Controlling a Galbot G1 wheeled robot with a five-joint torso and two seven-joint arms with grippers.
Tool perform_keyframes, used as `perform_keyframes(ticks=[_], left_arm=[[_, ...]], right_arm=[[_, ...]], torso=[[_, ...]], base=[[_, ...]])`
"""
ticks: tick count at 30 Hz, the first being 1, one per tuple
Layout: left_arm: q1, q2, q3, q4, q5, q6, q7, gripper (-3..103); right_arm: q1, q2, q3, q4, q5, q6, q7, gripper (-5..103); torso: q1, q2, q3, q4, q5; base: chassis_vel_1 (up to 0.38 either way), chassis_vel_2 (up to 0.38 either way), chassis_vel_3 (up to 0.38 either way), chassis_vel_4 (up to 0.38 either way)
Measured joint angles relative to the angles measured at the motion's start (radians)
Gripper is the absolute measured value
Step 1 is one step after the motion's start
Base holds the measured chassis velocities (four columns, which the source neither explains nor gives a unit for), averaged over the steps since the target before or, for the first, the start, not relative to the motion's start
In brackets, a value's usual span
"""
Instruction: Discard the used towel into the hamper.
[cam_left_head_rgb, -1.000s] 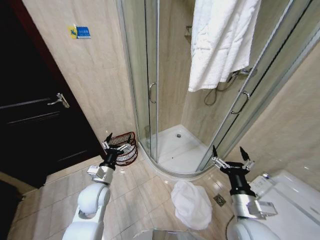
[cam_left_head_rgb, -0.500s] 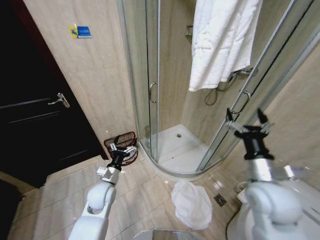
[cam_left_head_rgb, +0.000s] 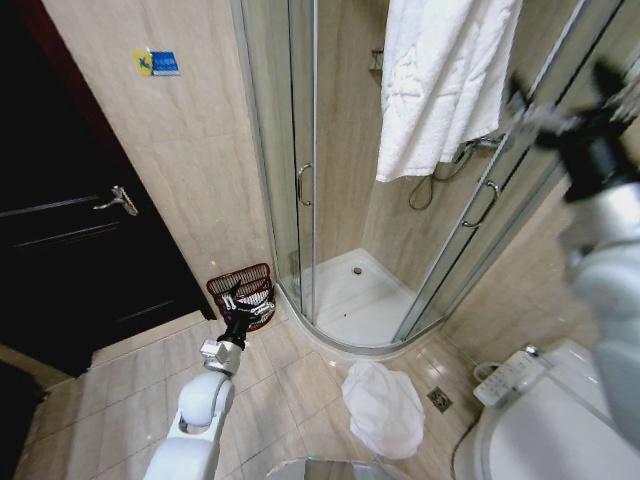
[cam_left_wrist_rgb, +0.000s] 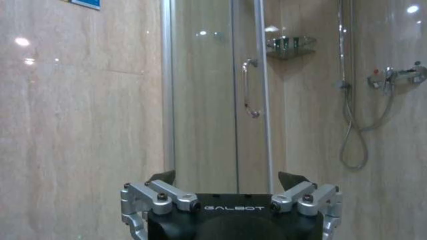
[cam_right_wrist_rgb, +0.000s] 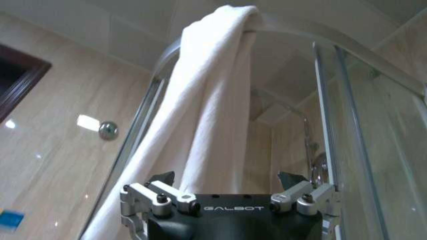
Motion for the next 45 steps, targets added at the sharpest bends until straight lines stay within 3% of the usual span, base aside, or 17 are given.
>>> perform_keyframes(ticks=[3,5,6,9,10,13,17,19,25,32,35,41,42,45], left_arm=[[-0.001,-0.003,-0.001,0.008,0.002,-0.008,0.000,100],[0.004,-0.007,0.003,0.012,0.007,-0.018,0.000,100],[0.004,-0.007,0.003,0.012,0.007,-0.018,0.000,100],[0.010,-0.007,0.007,0.013,0.007,-0.024,0.000,100],[0.010,-0.007,0.007,0.013,0.007,-0.024,0.000,100],[0.007,-0.004,0.001,0.015,0.005,-0.028,0.001,100],[0.004,-0.001,-0.012,0.015,-0.007,-0.029,0.002,100],[0.003,0.004,-0.028,0.015,-0.020,-0.030,0.005,100],[0.009,0.015,-0.055,0.024,-0.043,-0.052,0.008,100],[0.013,0.028,-0.071,0.031,-0.070,-0.066,0.008,100],[0.013,0.034,-0.086,0.035,-0.086,-0.072,0.008,100],[0.007,0.024,-0.094,0.037,-0.095,-0.075,0.009,100],[0.006,0.018,-0.093,0.037,-0.096,-0.075,0.009,100],[0.005,0.010,-0.088,0.036,-0.096,-0.075,0.009,100]], right_arm=[[0.124,-0.023,-0.069,-0.041,0.059,-0.005,0.006,100],[0.312,-0.041,-0.200,-0.079,0.137,-0.013,0.032,100],[0.312,-0.041,-0.200,-0.079,0.137,-0.013,0.032,100],[0.569,-0.026,-0.400,-0.123,0.215,-0.036,0.075,100],[0.569,-0.026,-0.400,-0.123,0.215,-0.036,0.075,100],[0.798,0.032,-0.592,-0.226,0.248,-0.041,0.114,100],[0.933,0.094,-0.701,-0.323,0.243,-0.059,0.172,100],[1.018,0.158,-0.762,-0.392,0.226,-0.098,0.266,100],[1.098,0.258,-0.833,-0.474,0.209,-0.136,0.367,100],[1.141,0.314,-0.860,-0.529,0.237,-0.145,0.447,101],[1.150,0.322,-0.866,-0.547,0.228,-0.136,0.459,87],[1.142,0.313,-0.867,-0.552,0.226,-0.133,0.440,79],[1.139,0.313,-0.865,-0.560,0.225,-0.130,0.433,71],[1.135,0.316,-0.863,-0.567,0.225,-0.128,0.425,63]], torso=[[0.000,0.000,0.000,0.0000,-0.0002],[0.000,-0.001,-0.001,-0.0002,-0.0007],[0.000,-0.001,-0.001,-0.0002,-0.0007],[-0.001,-0.001,-0.001,-0.0001,-0.0003],[-0.001,-0.001,-0.001,-0.0001,-0.0003],[-0.001,-0.001,-0.001,-0.0002,-0.0008],[-0.001,-0.002,-0.001,0.0002,-0.0005],[-0.001,-0.002,-0.001,0.0000,-0.0008],[-0.001,-0.002,-0.001,0.0001,-0.0003],[-0.001,-0.003,-0.002,0.0000,-0.0005],[-0.001,-0.003,-0.002,0.0000,-0.0004],[-0.001,-0.003,-0.002,-0.0001,-0.0003],[-0.001,-0.003,-0.002,-0.0002,-0.0002],[-0.001,-0.003,-0.002,-0.0001,-0.0001]], base=[[0.000,0.000,0.000,0.000],[0.000,0.000,0.000,0.000],[0.000,0.000,0.000,0.000],[0.000,0.000,0.000,0.000],[0.000,0.000,0.000,0.000],[0.000,0.000,0.000,0.000],[0.000,0.000,0.000,0.000],[0.000,0.000,0.000,0.000],[0.000,0.000,0.000,0.000],[0.000,0.000,0.000,0.000],[0.000,0.000,0.000,0.000],[0.000,0.000,0.000,0.000],[0.000,0.000,0.000,0.000],[0.000,0.000,0.000,0.000]])
